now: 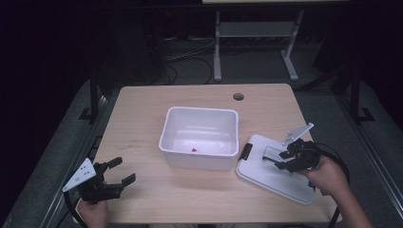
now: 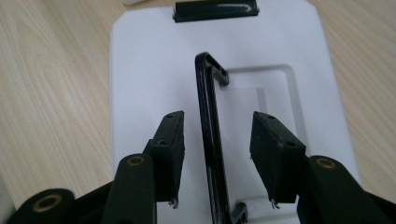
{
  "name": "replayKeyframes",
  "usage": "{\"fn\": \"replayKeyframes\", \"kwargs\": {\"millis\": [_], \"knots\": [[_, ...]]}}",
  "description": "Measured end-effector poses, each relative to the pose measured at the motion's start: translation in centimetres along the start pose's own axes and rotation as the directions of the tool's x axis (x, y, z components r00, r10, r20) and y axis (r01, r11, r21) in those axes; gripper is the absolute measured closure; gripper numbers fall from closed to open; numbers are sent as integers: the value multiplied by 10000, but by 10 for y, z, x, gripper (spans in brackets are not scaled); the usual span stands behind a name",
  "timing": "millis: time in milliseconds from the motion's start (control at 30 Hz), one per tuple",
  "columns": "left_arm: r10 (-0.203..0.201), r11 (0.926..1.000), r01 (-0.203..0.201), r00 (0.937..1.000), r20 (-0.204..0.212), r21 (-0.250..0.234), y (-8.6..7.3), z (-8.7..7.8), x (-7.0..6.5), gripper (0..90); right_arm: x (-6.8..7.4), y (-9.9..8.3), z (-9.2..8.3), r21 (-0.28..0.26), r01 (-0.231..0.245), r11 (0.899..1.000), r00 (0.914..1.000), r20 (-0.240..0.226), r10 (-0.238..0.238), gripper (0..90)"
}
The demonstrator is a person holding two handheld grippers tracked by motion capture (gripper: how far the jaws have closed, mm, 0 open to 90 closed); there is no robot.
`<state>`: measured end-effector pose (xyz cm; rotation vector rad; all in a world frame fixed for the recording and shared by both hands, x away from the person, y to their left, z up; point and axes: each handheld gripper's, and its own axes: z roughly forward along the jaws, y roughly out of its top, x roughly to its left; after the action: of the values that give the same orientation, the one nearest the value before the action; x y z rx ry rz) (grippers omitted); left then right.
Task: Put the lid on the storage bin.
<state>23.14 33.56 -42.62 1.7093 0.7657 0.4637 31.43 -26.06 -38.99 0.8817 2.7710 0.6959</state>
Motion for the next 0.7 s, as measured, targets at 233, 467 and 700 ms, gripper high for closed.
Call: {"fn": "replayKeyframes", "kwargs": {"millis": [233, 467, 700], "knots": [[4, 10000, -4, 10000, -25, 16, 0, 0, 0, 157, -2, -9, 12, 213, -13, 9998, 10000, -54, 15, 611], [5, 10000, -5, 10000, -35, 11, 0, 0, 0, 157, -5, -8, 11, 245, 3, 9997, 10000, -4, -3, 669], [-11, 10000, 11, 10000, -31, -26, 0, -1, 1, 157, -7, -6, 11, 245, 20, 9997, 10000, -21, -20, 728]]}}
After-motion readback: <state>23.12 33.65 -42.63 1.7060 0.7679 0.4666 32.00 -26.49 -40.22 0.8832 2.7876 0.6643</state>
